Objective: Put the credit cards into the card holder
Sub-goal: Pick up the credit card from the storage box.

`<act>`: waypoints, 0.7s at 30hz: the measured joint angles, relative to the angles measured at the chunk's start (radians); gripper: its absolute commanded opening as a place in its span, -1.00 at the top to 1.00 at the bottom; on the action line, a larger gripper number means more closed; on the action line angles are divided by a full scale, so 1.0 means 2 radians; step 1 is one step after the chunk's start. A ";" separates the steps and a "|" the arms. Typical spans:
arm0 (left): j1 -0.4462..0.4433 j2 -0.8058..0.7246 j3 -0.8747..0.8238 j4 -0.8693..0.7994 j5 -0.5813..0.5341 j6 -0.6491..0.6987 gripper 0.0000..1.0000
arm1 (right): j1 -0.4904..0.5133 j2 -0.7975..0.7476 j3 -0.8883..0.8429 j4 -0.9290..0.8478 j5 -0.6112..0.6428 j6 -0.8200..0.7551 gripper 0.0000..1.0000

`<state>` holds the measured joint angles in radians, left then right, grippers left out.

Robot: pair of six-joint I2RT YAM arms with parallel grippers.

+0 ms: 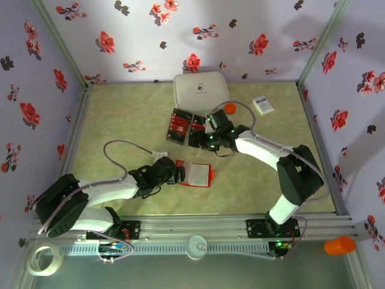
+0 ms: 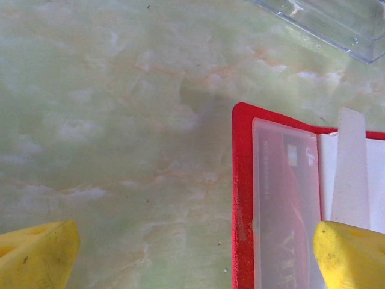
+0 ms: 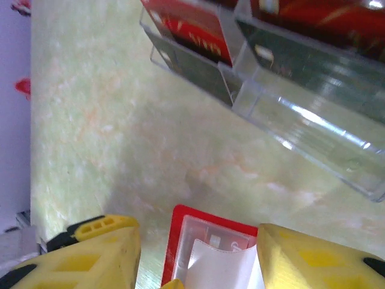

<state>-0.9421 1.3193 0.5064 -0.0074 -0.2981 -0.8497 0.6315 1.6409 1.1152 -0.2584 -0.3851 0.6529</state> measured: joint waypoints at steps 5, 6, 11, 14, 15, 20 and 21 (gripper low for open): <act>0.000 0.000 0.000 0.006 0.002 0.000 -0.99 | -0.002 -0.027 -0.050 0.019 -0.003 0.007 0.00; 0.000 0.000 0.000 0.006 0.002 0.000 -0.99 | -0.001 -0.031 -0.067 0.026 -0.005 0.014 0.05; 0.000 -0.001 -0.002 0.008 0.002 0.000 -1.00 | 0.017 -0.032 -0.114 0.041 -0.008 0.037 0.57; 0.000 -0.006 -0.008 0.008 0.002 -0.001 -1.00 | 0.037 -0.029 -0.115 0.063 -0.008 0.048 0.84; 0.000 -0.008 -0.010 0.007 0.002 -0.001 -0.99 | 0.043 -0.026 -0.115 0.072 -0.008 0.051 0.89; 0.000 -0.024 -0.014 0.006 0.001 -0.001 -0.99 | 0.065 0.016 -0.115 0.106 -0.008 0.061 1.00; 0.000 -0.028 -0.014 0.005 0.001 -0.001 -1.00 | 0.068 0.025 -0.115 0.109 -0.008 0.062 1.00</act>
<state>-0.9421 1.2625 0.4793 0.0017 -0.2955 -0.8516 0.7670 1.6913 0.8852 -0.0399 -0.4007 0.7773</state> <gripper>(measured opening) 0.998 0.063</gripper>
